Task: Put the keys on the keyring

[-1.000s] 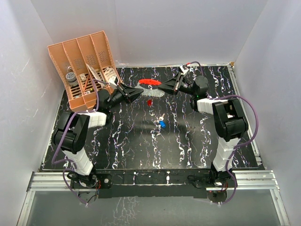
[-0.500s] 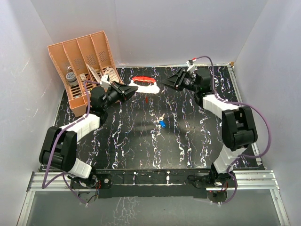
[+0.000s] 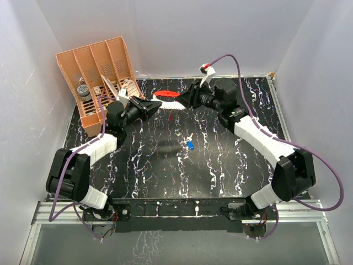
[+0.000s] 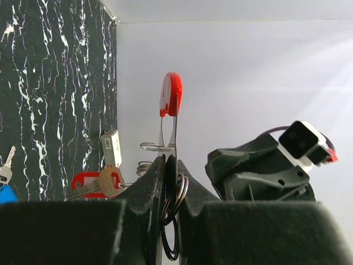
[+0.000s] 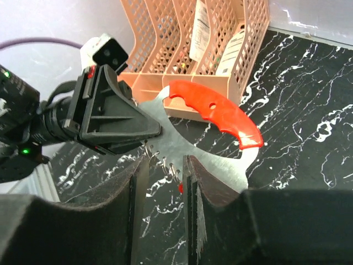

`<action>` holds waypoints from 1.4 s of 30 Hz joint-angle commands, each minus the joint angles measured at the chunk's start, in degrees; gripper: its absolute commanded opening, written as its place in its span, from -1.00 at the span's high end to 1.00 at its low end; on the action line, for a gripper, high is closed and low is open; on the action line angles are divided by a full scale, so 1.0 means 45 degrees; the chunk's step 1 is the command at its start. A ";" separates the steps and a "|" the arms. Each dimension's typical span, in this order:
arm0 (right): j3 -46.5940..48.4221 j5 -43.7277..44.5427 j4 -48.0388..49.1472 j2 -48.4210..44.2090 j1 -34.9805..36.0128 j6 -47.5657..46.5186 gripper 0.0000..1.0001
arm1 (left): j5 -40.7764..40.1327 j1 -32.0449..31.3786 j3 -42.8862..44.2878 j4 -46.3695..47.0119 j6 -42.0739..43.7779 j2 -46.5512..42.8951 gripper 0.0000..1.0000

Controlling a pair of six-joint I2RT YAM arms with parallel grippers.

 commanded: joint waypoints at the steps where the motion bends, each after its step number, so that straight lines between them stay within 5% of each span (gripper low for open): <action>1: 0.0907 0.1720 -0.1466 0.0007 0.0743 -0.1811 0.43 | -0.0070 0.0092 0.0117 0.0125 -0.0195 -0.0378 1.00; 13: 0.1045 0.3548 -0.2010 0.0214 0.2297 -0.2088 0.47 | -0.0517 0.0105 0.0014 0.0239 -0.0963 -0.0558 1.00; 42: 0.0623 0.4206 -0.2035 0.0652 0.2399 -0.2019 0.52 | -0.0308 0.0093 -0.0084 0.0621 -0.1191 -0.0668 1.00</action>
